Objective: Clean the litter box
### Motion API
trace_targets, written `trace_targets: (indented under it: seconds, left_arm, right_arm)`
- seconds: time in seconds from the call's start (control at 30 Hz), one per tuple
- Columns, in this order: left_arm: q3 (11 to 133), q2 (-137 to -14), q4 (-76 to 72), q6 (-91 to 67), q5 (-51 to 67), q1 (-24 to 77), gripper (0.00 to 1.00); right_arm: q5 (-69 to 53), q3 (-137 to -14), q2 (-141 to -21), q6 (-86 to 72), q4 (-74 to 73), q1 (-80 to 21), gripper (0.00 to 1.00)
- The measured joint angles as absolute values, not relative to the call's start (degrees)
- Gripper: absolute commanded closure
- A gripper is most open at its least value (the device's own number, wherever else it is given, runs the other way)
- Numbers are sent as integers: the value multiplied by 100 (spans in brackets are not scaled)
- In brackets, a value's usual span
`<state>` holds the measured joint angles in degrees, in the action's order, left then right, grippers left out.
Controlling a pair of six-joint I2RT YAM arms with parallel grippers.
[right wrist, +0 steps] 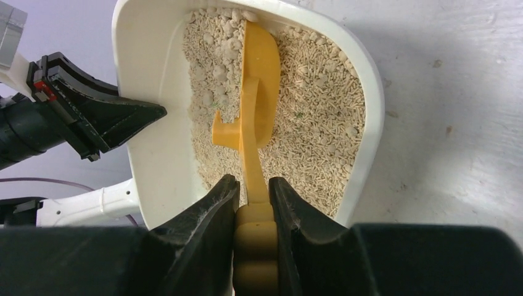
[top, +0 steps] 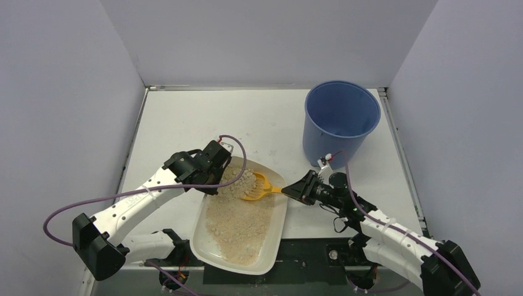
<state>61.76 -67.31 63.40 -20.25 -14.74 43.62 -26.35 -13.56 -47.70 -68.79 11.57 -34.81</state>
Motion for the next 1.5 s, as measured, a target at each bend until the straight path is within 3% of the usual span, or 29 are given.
trace_targets:
  seconds: [0.83, 1.5]
  left_arm:
    - [6180, -6731, 6615, -1986, -2099, 4560, 100]
    - [6130, -6731, 6121, -2418, -1686, 4331, 100]
  right_arm:
    - [-3378, -1608, -8597, -7878, 5835, -4366, 100]
    - [-2939, -860, -7990, -8215, 6416, -4547, 100]
